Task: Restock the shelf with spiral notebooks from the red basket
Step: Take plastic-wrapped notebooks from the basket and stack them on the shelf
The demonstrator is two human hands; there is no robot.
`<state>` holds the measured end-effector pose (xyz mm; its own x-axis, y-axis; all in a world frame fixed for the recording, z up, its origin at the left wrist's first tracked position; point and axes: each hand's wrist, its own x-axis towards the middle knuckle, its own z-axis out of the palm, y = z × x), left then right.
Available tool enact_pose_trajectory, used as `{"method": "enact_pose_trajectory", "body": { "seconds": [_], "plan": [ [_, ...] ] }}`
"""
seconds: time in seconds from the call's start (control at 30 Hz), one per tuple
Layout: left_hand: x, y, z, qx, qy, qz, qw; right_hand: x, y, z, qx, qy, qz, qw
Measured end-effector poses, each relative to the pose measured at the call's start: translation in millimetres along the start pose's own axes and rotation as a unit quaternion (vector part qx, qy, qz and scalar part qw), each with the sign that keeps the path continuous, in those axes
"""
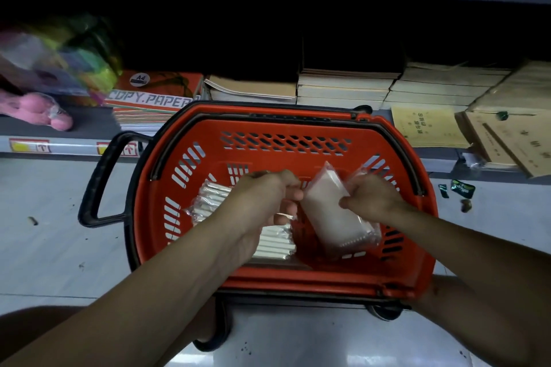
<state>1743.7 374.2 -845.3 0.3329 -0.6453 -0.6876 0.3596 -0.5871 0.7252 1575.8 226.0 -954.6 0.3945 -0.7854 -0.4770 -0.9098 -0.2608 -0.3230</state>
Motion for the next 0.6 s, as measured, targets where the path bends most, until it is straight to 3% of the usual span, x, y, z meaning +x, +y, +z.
{"method": "enact_pose_trajectory", "body": {
  "seconds": [0.13, 0.23, 0.33, 0.43, 0.53, 0.6],
  "plan": [
    [-9, -8, -6, -0.006, 0.001, 0.001, 1.0, -42, -28, -46, 0.162, 0.02, -0.061, 0.985],
    [-16, -11, -8, -0.002, 0.005, 0.017, 1.0, -84, -44, -90, 0.284, 0.081, -0.108, 0.949],
    [-24, -14, -8, -0.008, 0.024, 0.036, 0.999, -117, -47, -123, 0.414, 0.132, -0.126, 0.892],
    [-36, -11, -2, -0.065, 0.008, 0.052, 0.997, -134, -50, -133, 0.564, 0.152, -0.12, 0.803],
    [-48, 3, 4, -0.134, -0.101, 0.108, 0.98, -144, -64, -122, 0.682, 0.112, -0.119, 0.713],
    [-52, 14, 5, -0.173, -0.156, 0.166, 0.958, -147, -76, -108, 0.693, 0.067, -0.154, 0.701]
  ]
}}
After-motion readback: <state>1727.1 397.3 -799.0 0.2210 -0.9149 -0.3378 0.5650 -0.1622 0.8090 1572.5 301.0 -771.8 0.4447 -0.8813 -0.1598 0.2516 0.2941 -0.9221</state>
